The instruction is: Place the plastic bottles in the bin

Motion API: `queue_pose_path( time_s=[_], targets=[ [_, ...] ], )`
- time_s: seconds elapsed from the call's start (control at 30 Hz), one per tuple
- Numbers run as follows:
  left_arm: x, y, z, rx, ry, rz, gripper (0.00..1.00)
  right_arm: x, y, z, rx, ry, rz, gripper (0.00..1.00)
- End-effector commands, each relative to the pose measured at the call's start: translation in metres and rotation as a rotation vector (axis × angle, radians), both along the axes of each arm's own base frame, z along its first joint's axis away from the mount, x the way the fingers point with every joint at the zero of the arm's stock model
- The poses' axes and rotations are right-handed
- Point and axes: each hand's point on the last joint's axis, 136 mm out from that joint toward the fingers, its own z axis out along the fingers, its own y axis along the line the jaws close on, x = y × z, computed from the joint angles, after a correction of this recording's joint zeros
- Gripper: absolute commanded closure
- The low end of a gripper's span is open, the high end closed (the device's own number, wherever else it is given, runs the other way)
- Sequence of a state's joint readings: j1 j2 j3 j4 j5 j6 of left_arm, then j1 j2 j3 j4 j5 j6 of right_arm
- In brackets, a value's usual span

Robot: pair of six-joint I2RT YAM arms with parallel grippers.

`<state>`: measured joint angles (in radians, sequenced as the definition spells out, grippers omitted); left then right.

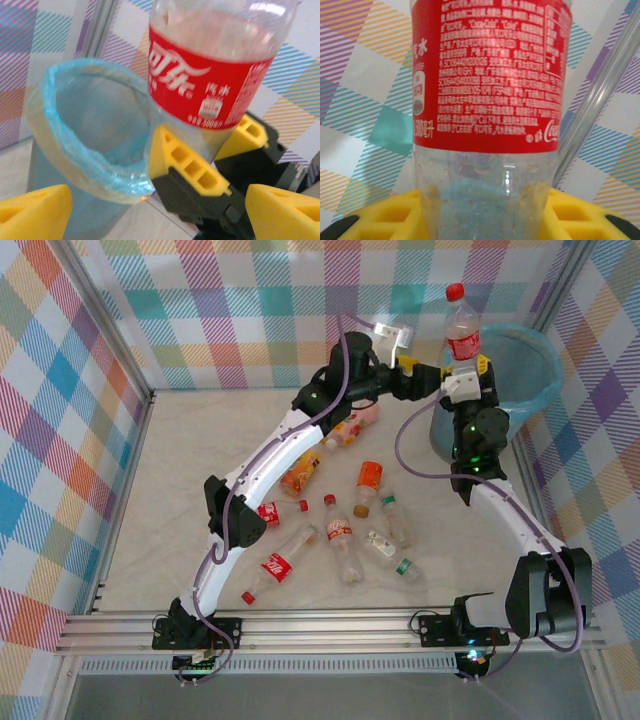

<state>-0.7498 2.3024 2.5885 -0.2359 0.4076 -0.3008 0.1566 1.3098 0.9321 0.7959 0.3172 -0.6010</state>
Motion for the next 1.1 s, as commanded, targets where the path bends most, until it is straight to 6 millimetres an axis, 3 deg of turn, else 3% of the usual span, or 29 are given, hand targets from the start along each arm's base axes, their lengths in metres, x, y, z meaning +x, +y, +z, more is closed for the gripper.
queue_pose_path(
  time_s=[0.0,0.17,0.47,0.87,1.07],
  targets=[
    [-0.020,0.018,0.073,-0.127,-0.185,-0.044,0.11,-0.010,0.006,0.006,0.022,0.008,0.049,0.57],
    [-0.027,0.024,0.100,-0.200,-0.268,-0.062,0.11,-0.014,0.010,0.000,0.029,0.017,0.078,0.58],
    [-0.016,0.029,0.120,-0.318,-0.278,-0.025,0.15,-0.023,0.024,-0.005,0.024,0.020,0.169,0.58],
    [0.001,0.027,0.103,-0.306,-0.199,0.029,0.24,-0.046,0.042,-0.004,-0.005,-0.018,0.283,0.59],
    [-0.004,0.023,0.100,-0.294,-0.177,-0.011,0.39,-0.052,0.050,-0.003,-0.021,-0.015,0.319,0.59]
  ],
)
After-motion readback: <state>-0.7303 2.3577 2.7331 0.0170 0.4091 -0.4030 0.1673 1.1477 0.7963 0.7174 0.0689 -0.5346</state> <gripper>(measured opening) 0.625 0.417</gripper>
